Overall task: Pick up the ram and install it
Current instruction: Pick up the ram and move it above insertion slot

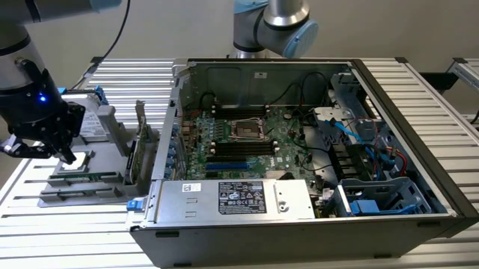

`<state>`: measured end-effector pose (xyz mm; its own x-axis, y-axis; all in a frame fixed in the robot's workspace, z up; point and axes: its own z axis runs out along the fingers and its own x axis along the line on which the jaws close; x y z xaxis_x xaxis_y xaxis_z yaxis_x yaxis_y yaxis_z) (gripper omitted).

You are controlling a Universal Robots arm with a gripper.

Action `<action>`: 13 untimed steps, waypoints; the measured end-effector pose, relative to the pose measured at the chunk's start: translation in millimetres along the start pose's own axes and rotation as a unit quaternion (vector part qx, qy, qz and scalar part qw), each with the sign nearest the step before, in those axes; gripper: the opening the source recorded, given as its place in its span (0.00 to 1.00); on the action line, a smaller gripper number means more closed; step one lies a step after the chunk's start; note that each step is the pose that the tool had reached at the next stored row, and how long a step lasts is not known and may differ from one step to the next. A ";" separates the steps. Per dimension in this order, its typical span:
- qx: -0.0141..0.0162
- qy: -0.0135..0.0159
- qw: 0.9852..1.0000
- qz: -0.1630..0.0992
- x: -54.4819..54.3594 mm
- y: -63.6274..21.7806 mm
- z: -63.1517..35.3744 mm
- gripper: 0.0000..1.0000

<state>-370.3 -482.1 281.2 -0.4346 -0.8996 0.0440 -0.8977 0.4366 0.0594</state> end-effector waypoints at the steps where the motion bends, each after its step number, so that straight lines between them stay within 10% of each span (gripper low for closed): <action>1: 0.000 0.001 1.000 -0.009 0.0 0.0 0.1 0.10; 7: 0.003 0.004 0.998 -0.063 0.0 0.0 0.4 0.10; 13: 0.005 0.007 0.993 -0.118 0.0 -0.1 0.7 0.10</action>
<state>-370.3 -482.1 280.5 -0.2115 -0.9764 0.0436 -0.9750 0.2139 0.0594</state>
